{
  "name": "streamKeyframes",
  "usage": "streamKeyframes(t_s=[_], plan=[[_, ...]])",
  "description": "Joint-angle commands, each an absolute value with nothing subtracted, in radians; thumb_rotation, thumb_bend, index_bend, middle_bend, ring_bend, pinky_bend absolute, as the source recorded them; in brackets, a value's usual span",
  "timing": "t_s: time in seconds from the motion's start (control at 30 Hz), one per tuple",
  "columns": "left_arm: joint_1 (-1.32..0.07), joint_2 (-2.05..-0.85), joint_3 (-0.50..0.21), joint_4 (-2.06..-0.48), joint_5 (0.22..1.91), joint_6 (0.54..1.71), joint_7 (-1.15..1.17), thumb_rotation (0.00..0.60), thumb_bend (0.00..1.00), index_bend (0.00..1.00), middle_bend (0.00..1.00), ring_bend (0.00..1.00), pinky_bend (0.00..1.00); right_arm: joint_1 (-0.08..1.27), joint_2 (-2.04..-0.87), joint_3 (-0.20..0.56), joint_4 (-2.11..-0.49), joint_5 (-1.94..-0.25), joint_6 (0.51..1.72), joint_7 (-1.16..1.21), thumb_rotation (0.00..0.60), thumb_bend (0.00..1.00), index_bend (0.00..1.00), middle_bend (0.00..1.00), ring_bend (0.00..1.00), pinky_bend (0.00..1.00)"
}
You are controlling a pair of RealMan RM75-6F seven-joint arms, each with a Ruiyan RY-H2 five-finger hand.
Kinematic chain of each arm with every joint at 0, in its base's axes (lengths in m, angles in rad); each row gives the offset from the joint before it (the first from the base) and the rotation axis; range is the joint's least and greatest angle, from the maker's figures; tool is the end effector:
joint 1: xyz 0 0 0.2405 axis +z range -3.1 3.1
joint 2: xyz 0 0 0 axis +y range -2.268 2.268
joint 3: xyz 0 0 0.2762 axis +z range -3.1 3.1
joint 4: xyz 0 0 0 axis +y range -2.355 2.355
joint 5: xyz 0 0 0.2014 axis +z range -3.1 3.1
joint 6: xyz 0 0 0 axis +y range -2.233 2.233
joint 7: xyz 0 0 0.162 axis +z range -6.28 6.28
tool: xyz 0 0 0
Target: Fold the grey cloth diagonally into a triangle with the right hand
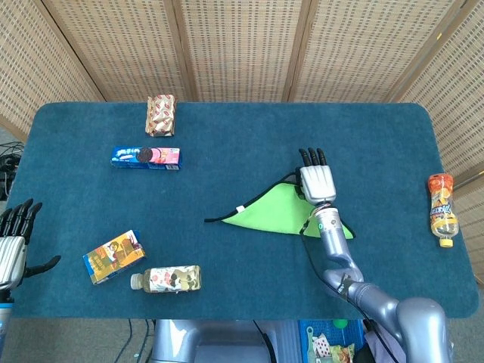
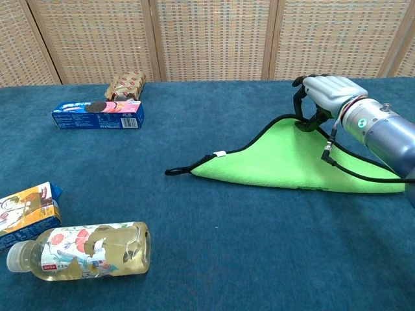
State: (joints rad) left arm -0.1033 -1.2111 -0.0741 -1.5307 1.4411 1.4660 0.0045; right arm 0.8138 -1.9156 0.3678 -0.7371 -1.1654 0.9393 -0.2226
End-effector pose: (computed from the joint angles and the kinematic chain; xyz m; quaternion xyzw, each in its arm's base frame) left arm -0.3383 0.2114 0.1563 -0.5750 -0.3977 -0.3886 0.6001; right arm -0.1944 -0.4536 -0.0401 0.6557 -0.3541 0.3728 0.5529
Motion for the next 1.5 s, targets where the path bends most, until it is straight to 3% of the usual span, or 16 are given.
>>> streamKeyframes(t_s=[0.03,1.43,1.5], plan=[[-0.104,-1.212,-0.074,-1.531,1.44,1.465,0.006,0.6,0.15,0.0,0.0,0.0,0.0,0.817,-1.917,0.367,-0.73,-1.161,0.934,-0.217,0.6,0.55,0.61,0.12,0.0,0.0],[-0.107,-1.216,-0.074,-1.53,1.433,1.459,0.02,0.6,0.15,0.0,0.0,0.0,0.0,0.866,-1.964,0.355,-0.549,-1.144,0.849,-0.137,0.6,0.55,0.61,0.11,0.0,0.0],[-0.107,-1.216,-0.073,-1.53,1.434,1.459,0.021,0.6,0.15,0.0,0.0,0.0,0.0,0.866,-1.965,0.353,-0.544,-1.145,0.845,-0.134,0.6,0.54,0.58,0.08,0.0,0.0]])
